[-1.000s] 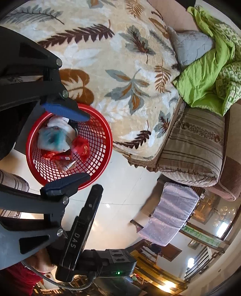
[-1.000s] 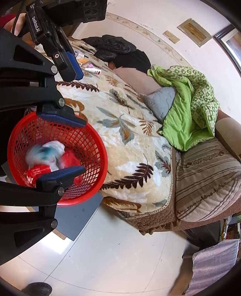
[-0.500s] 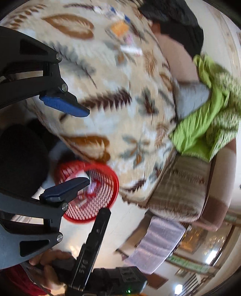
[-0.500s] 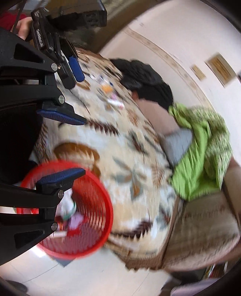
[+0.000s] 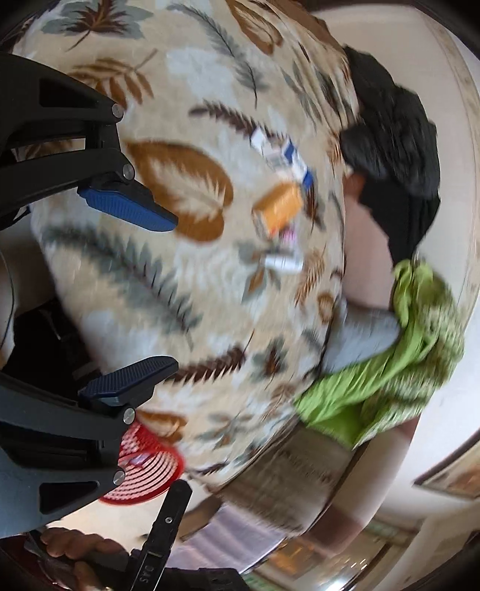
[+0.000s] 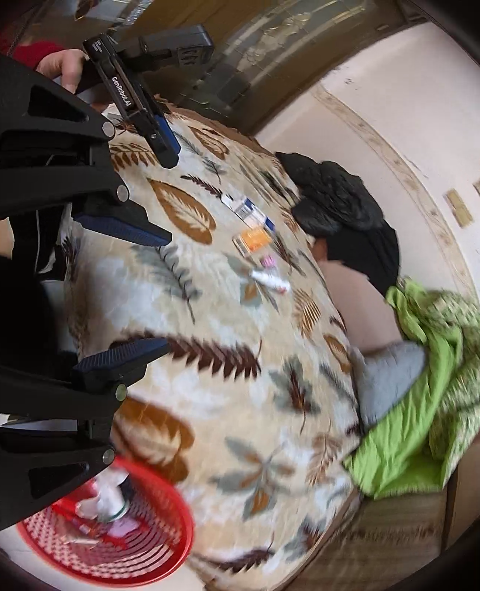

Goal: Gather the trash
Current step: 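Move both open tools back to the remaining items on the bed, then grasp the white spray bottle with the right tool while the left approaches the orange box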

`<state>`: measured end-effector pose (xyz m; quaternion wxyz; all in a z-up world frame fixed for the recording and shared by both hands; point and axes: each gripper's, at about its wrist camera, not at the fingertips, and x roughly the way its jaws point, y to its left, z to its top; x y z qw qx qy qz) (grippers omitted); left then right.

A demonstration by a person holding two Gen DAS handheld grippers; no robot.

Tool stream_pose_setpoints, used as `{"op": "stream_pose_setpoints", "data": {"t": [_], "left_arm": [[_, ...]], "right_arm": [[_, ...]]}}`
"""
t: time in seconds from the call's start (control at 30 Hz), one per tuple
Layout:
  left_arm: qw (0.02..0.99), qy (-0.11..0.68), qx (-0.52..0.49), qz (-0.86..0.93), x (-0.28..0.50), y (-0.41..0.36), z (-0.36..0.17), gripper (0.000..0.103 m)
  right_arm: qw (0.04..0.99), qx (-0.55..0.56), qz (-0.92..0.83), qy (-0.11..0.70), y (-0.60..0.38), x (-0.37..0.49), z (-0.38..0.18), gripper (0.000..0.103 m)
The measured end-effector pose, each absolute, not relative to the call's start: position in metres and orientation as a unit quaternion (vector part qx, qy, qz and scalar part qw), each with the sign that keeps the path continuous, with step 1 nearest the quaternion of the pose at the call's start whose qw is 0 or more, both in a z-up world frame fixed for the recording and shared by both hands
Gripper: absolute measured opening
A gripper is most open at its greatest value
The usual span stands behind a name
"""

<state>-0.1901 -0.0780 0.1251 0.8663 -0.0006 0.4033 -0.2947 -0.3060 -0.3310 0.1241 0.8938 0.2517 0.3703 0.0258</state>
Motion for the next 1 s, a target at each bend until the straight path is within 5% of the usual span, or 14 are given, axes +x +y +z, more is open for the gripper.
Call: {"op": "stream_pose_setpoints", "data": {"t": [0.73,1.0], "left_arm": [[0.876,0.443,-0.101,-0.161,-0.005,-0.054,0.058,0.069],[0.877,0.443,-0.081,-0.169,0.009,-0.060,0.052,0.069]], "right_arm": [[0.853,0.266,-0.009,0.449,-0.301,0.017,0.046,0.056],[0.825,0.290,-0.017,0.486,-0.298,0.066,0.000,0.040]]}}
